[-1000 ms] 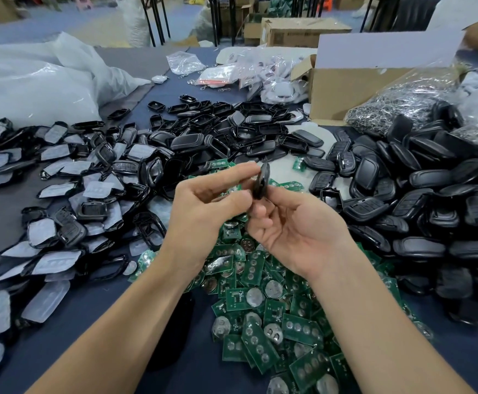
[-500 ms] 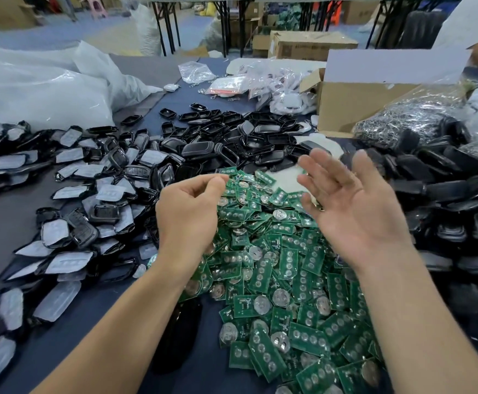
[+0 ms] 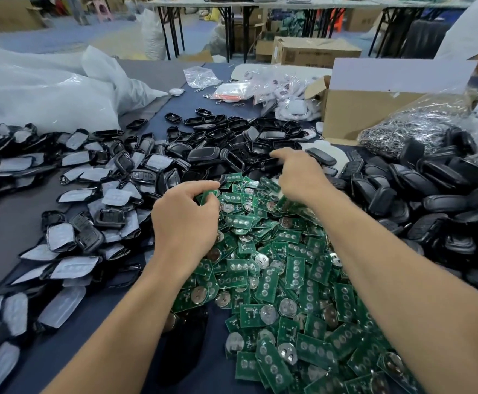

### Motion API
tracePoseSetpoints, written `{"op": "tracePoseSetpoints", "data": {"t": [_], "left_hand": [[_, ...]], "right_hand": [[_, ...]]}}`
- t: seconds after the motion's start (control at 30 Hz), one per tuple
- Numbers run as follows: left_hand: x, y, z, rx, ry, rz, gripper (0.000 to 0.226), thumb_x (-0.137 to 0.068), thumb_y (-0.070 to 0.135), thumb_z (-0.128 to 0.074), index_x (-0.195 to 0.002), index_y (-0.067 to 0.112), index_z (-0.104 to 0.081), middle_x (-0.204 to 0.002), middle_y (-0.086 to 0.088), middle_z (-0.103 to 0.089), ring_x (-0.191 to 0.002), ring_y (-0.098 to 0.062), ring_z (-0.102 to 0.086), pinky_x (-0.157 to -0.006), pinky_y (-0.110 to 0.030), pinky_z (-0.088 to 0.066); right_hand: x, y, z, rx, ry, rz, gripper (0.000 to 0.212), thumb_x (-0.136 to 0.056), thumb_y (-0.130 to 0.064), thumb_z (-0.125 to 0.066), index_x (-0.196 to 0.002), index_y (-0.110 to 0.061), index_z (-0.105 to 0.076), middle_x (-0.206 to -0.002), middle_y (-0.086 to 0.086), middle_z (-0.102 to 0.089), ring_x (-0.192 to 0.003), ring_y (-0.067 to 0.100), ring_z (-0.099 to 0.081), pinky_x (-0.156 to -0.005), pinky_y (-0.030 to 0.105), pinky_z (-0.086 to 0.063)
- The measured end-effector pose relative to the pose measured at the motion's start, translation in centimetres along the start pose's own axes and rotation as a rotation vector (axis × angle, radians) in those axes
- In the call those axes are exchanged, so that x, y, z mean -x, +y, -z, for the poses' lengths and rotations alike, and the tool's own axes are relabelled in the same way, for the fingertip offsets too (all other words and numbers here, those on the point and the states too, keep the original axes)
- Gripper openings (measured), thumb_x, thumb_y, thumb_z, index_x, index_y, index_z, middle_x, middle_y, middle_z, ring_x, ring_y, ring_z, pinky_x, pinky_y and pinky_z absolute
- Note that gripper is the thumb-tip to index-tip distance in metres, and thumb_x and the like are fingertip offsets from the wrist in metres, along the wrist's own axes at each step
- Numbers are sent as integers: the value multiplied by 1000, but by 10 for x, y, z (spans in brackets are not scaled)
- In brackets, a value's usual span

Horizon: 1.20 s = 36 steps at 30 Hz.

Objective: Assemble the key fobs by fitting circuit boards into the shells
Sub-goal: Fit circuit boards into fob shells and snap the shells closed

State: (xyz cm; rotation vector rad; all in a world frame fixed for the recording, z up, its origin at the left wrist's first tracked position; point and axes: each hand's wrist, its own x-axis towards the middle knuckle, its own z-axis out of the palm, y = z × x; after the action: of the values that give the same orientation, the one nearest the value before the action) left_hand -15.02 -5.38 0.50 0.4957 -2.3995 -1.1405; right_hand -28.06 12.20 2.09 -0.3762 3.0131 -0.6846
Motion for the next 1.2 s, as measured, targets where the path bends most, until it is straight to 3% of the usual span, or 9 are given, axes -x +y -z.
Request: {"op": "tracePoseSetpoints", "data": {"t": [0.13,0.23,0.37,0.5,0.63,0.7,0.8,0.97,1.2], "left_hand": [[0,1,2,-6,-7,13,27,-94,21,-67,-105,42,-80,-61,17,-70,-33,-6,-45,-39,-15,-35],[0,1,1,-17,-6,15,27,-95,22,-67,-106,42,-80,-58,19,-69,-34,-7,-45,-44,-19,-38],[5,7,2,25,-39,-32,29,-94,23,-70,-115,42,-78,-98,23,-78,-35,-2,-50,-44,-14,-44],[14,19,1,591,-344,-13,34,-94,10,-72,-114,36,-78,-110,15,-79,-92,-3,-75,-88,-23,-60],[12,18,9,1004,-684,57,32,-90,21,-71,-121,13,-74,-117,-7,-75,-79,-22,-68,-78,-32,-60],[8,16,12,1013,-744,97,38,-90,27,-70,-124,9,-70,-115,-9,-74,-83,-23,-67,-80,-35,-60],[3,15,19,1056,-666,299,36,-91,34,-65,-118,11,-71,-107,-6,-77,-99,-19,-73,-83,-34,-64],[-3,14,25,1136,-466,449,46,-96,45,-61,-119,7,-71,-94,-6,-79,-83,-17,-76,-61,-20,-62],[1,17,15,1005,-436,365,54,-87,50,-61,-119,7,-70,-92,-5,-79,-74,-13,-76,-56,-19,-59]], "right_hand": [[-6,2,-14,283,-67,127,54,-98,-4,-50,-149,-24,-50,-144,9,-53,-123,35,-52,-99,44,-47],[14,2,-14,231,175,89,41,-99,-7,-53,-130,-29,-69,-118,5,-72,-107,30,-63,-88,38,-49],[64,-8,-9,-433,470,-28,17,-97,-16,-64,-100,-27,-77,-72,-14,-71,-61,0,-62,-56,15,-45],[110,-31,-11,-1109,153,-137,7,-93,-13,-74,-88,-17,-71,-67,3,-74,-46,9,-56,-41,20,-42],[129,-42,-16,-1340,-60,-159,22,-103,-17,-63,-83,-12,-71,-63,9,-67,-40,14,-49,-37,22,-33],[129,-38,-15,-1267,-28,-152,33,-105,-28,-60,-83,-7,-73,-65,17,-67,-42,17,-49,-39,23,-35],[121,-15,-7,-622,282,-67,22,-99,-31,-64,-89,-17,-78,-70,1,-71,-49,7,-50,-58,19,-45],[115,-3,-8,-226,97,18,52,-100,-16,-64,-149,-29,-54,-149,-5,-56,-138,17,-47,-118,33,-29],[116,-6,-12,-315,321,25,11,-80,-28,-88,-88,-27,-80,-97,-19,-62,-102,6,-50,-94,25,-35]]}}
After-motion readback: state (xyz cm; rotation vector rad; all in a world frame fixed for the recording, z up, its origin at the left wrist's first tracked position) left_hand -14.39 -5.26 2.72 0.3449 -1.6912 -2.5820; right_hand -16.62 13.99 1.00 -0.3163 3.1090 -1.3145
